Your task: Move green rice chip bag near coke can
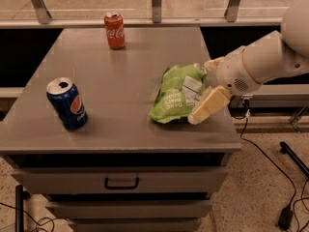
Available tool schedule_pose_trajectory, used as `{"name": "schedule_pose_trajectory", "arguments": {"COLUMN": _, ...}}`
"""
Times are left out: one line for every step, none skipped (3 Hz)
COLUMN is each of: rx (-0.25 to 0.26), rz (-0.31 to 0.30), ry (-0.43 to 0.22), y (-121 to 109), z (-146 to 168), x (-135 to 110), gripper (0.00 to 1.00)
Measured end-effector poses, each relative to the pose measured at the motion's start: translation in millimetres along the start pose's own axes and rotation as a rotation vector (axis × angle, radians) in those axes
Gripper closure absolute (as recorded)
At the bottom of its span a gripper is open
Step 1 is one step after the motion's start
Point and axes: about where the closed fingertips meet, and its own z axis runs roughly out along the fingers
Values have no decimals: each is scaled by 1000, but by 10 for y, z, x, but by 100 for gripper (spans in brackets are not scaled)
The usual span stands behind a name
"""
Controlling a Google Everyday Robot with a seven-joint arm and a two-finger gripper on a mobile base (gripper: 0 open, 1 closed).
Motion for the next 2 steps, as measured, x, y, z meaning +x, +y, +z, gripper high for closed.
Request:
{"name": "schedule_pose_trajectory", "arguments": {"rx": -6, "rz": -16, "ry": 5, "y": 56, "z": 184, "x": -6, "gripper": 0}}
{"name": "schedule_pose_trajectory", "arguments": {"rx": -15, "rz": -24, "ry": 5, "y": 113, "z": 334, "x": -28, "gripper": 0}}
